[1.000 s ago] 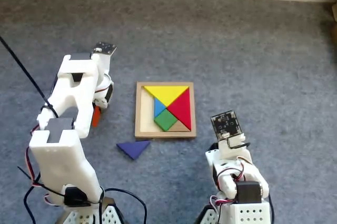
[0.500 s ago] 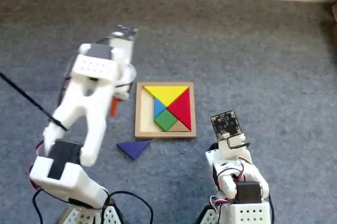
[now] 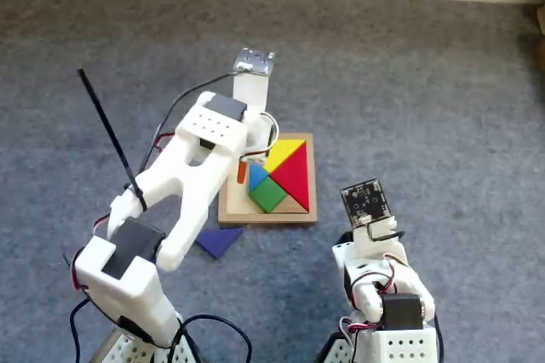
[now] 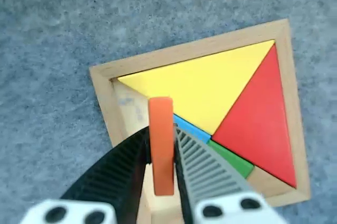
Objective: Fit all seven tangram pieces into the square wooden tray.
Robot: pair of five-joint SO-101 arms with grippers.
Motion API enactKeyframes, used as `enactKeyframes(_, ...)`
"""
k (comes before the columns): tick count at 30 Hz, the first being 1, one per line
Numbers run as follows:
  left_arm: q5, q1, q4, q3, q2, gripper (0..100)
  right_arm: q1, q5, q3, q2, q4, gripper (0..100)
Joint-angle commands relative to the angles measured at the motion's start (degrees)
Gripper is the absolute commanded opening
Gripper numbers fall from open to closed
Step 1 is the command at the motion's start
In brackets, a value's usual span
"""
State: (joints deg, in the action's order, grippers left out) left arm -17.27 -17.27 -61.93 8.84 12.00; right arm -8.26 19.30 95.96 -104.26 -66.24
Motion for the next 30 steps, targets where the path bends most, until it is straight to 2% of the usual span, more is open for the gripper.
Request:
enactKeyframes(1, -0.62, -0.31, 1.93, -0.31, 0.57, 1, 0.66, 0.09, 6.46, -1.01, 1.10, 2.4)
enactKeyframes(4, -0.44, -0.31, 2.46, -0.66, 2.86, 3, 0.66, 0.09, 6.46, -1.01, 1.10, 2.4)
enactKeyframes(10, -0.35, 1.80, 2.29, -0.84, 5.67, 14, 0.66, 0.09, 6.46, -1.01, 1.10, 2.4)
enactKeyframes(18, -0.26, 6.73, 2.02, -1.45, 5.67, 15, 0.66, 0.09, 6.46, -1.01, 1.10, 2.4)
enactKeyframes(23, -0.26, 9.27, -5.36, -5.93, 5.67, 15, 0.66, 0.09, 6.46, -1.01, 1.10, 2.4)
enactKeyframes(30, -0.26, 9.98, -6.77, -6.81, 5.67, 15, 0.66, 0.09, 6.46, -1.01, 1.10, 2.4)
